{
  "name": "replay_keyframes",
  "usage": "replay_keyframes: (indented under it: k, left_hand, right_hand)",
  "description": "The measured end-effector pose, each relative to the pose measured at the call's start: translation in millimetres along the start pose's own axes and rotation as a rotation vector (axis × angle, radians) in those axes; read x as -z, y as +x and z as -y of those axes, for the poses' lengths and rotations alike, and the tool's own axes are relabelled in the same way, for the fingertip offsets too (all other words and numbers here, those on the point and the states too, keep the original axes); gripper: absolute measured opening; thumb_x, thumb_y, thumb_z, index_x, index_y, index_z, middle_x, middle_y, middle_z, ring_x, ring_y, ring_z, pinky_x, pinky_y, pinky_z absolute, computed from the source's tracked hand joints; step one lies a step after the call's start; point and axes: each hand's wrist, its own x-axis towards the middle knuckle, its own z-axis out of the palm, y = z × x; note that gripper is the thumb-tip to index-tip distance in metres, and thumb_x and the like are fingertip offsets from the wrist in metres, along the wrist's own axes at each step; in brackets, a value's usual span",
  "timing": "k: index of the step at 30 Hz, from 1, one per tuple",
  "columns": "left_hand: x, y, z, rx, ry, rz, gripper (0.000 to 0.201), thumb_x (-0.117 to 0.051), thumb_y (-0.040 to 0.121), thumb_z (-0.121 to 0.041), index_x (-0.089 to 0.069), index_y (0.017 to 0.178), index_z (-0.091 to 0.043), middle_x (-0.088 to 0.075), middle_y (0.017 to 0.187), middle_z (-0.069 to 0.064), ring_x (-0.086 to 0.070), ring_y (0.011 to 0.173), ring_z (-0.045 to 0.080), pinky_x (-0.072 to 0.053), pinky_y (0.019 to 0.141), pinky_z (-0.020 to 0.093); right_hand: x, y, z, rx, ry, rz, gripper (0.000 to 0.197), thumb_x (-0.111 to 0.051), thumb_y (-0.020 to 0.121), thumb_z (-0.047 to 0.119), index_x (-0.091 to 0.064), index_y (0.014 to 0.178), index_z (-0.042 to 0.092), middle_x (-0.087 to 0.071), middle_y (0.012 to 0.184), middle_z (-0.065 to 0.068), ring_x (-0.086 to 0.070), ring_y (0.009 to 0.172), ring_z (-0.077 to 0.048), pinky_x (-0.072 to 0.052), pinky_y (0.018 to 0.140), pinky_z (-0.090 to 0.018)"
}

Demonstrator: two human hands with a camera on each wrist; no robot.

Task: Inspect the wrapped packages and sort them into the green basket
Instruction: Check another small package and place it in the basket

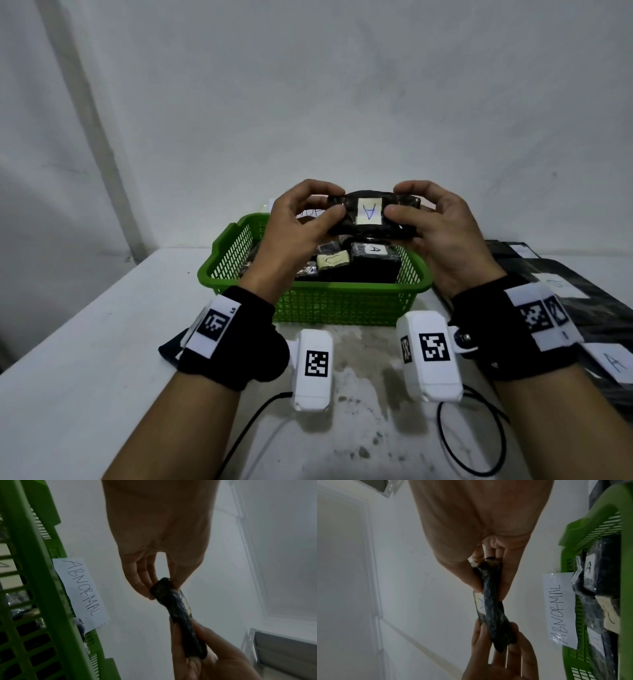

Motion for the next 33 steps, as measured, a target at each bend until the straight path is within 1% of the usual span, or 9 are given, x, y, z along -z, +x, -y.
replay_keyframes:
  k: [5,8,11,14,18,23,27,30,33]
  left_hand:
    - [4,-1,2,0.032,0.010,-0.037,0.018,-0.068,0.090,-0.001,-0.069,0.095,-0.018,-0.070,0.098,0.008,-0.074,0.080,0.019,-0.061,0.069,0.033]
    - [14,-2,-3,0.078,0.022,-0.049,0.015,-0.068,0.090,-0.002,-0.070,0.100,-0.014,-0.070,0.098,0.009,-0.073,0.074,0.012,-0.058,0.063,0.025]
    - [36,2,-13,0.093,0.149,-0.059,0.011,-0.072,0.089,-0.009,-0.072,0.097,-0.017,-0.072,0.092,0.007,-0.075,0.077,0.021,-0.062,0.068,0.036]
    - [62,8,-16,0.107,0.253,-0.087,0.011,-0.075,0.087,-0.013,-0.074,0.096,-0.017,-0.072,0.090,0.011,-0.075,0.079,0.025,-0.063,0.071,0.042]
    - [91,12,-8,0.151,0.287,-0.123,0.010,-0.073,0.089,-0.013,-0.074,0.099,-0.014,-0.072,0.085,0.011,-0.075,0.076,0.020,-0.063,0.070,0.043]
    - [128,17,15,0.263,0.414,-0.234,0.033,-0.062,0.085,-0.050,-0.066,0.112,-0.031,-0.072,0.099,0.004,-0.070,0.083,0.017,-0.060,0.079,0.038]
    - [155,14,33,0.407,0.419,-0.320,0.024,-0.053,0.099,-0.036,-0.066,0.099,-0.015,-0.067,0.088,0.001,-0.059,0.070,0.014,-0.051,0.066,0.031]
    - [161,9,46,0.450,0.456,-0.244,0.020,-0.055,0.098,-0.031,-0.068,0.091,-0.018,-0.069,0.082,0.000,-0.061,0.067,0.014,-0.054,0.072,0.035]
    - [164,6,50,0.425,0.490,-0.197,0.017,-0.058,0.095,-0.033,-0.070,0.092,-0.021,-0.072,0.087,0.001,-0.064,0.073,0.014,-0.056,0.081,0.040]
  right_hand:
    - [-4,-1,-2,-0.025,-0.093,0.038,0.021,-0.068,0.088,-0.003,-0.063,0.091,0.017,-0.072,0.073,0.004,-0.071,0.068,-0.012,-0.060,0.057,-0.028]
    - [-1,-2,-4,0.030,-0.357,0.091,0.016,-0.077,0.085,0.013,-0.068,0.095,0.021,-0.074,0.094,0.001,-0.072,0.086,-0.018,-0.062,0.072,-0.034]
    - [-9,5,0,0.205,-0.755,0.148,0.036,-0.085,0.077,0.030,-0.068,0.109,0.030,-0.067,0.113,0.005,-0.064,0.097,-0.010,-0.054,0.080,-0.030]
    - [-34,19,14,0.369,-0.994,0.351,0.042,-0.084,0.075,0.033,-0.065,0.112,0.033,-0.064,0.108,0.013,-0.057,0.097,-0.004,-0.045,0.079,-0.024]
    - [-77,50,15,0.353,-1.186,0.654,0.032,-0.083,0.074,0.035,-0.063,0.100,0.036,-0.065,0.102,0.014,-0.061,0.089,-0.007,-0.047,0.078,-0.030]
    - [-115,97,-20,0.266,-1.392,0.952,0.025,-0.080,0.081,0.040,-0.062,0.092,0.028,-0.067,0.093,0.011,-0.065,0.082,-0.012,-0.050,0.074,-0.031]
    - [-142,122,-68,0.200,-1.457,1.219,0.027,-0.082,0.077,0.044,-0.063,0.081,0.025,-0.065,0.076,0.009,-0.063,0.074,-0.012,-0.048,0.070,-0.030]
    - [-155,128,-105,0.198,-1.449,1.395,0.029,-0.082,0.076,0.047,-0.063,0.078,0.025,-0.062,0.072,0.011,-0.055,0.065,0.000,-0.044,0.065,-0.026]
    - [-161,126,-132,0.288,-1.472,1.538,0.026,-0.081,0.077,0.041,-0.062,0.075,0.023,-0.061,0.085,0.002,-0.052,0.073,-0.008,-0.041,0.066,-0.028]
